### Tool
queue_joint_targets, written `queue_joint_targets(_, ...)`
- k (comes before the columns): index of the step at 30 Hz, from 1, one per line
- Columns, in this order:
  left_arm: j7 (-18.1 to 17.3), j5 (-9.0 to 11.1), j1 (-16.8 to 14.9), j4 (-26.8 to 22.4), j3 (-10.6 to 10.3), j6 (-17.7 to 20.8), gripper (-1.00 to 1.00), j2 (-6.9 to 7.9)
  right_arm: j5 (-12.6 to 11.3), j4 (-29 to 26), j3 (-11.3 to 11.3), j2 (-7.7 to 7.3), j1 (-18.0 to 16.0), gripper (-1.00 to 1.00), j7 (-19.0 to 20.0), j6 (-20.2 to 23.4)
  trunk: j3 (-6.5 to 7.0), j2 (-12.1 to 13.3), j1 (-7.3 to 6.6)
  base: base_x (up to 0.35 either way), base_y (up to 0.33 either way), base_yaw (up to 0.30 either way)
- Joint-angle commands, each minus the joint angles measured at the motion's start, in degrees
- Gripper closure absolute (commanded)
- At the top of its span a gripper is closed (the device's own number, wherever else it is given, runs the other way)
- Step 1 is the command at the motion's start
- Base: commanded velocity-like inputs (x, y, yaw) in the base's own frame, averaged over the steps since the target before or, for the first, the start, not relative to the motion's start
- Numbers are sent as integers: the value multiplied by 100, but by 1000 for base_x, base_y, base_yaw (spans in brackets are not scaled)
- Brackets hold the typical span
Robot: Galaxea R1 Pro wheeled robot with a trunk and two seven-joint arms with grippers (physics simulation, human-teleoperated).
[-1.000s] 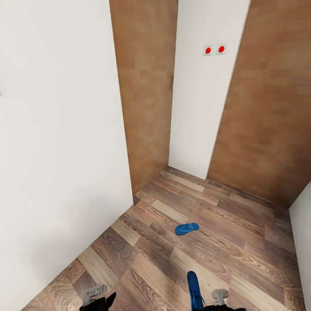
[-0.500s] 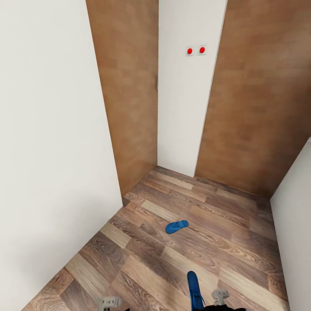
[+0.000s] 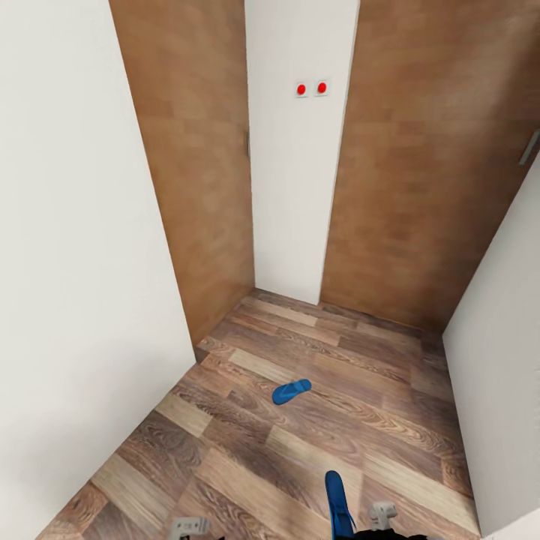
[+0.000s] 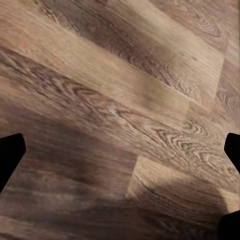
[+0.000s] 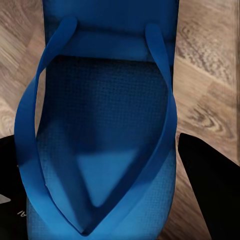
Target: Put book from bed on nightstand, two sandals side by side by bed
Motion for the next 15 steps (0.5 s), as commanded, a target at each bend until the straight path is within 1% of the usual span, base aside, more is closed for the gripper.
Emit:
queue_joint_targets(1, 0, 58, -4, 10, -27, 4, -100, 8, -25, -10, -9, -1, -1, 100, 30, 58, -5, -2, -1, 0, 0, -174)
queue_joint_targets(5, 0, 57, -3, 147, -18, -61, -100, 3, -25, -10, -9, -1, -1, 100, 30, 59, -5, -2, -1, 0, 0, -173)
queue_joint_targets(6, -5, 55, -3, 204, -18, -154, -100, 2, -25, -10, -9, -1, -1, 100, 30, 58, -5, -2, -1, 0, 0, -173)
queue_joint_targets(10, -8, 57, -2, 236, -19, -272, -100, 1, -25, -10, -9, -1, -1, 100, 30, 61, -5, -2, -1, 0, 0, -173)
queue_joint_targets(15, -9, 57, -3, 243, -20, -297, -100, 1, -25, -10, -9, -1, -1, 100, 30, 62, -5, -2, -1, 0, 0, -173)
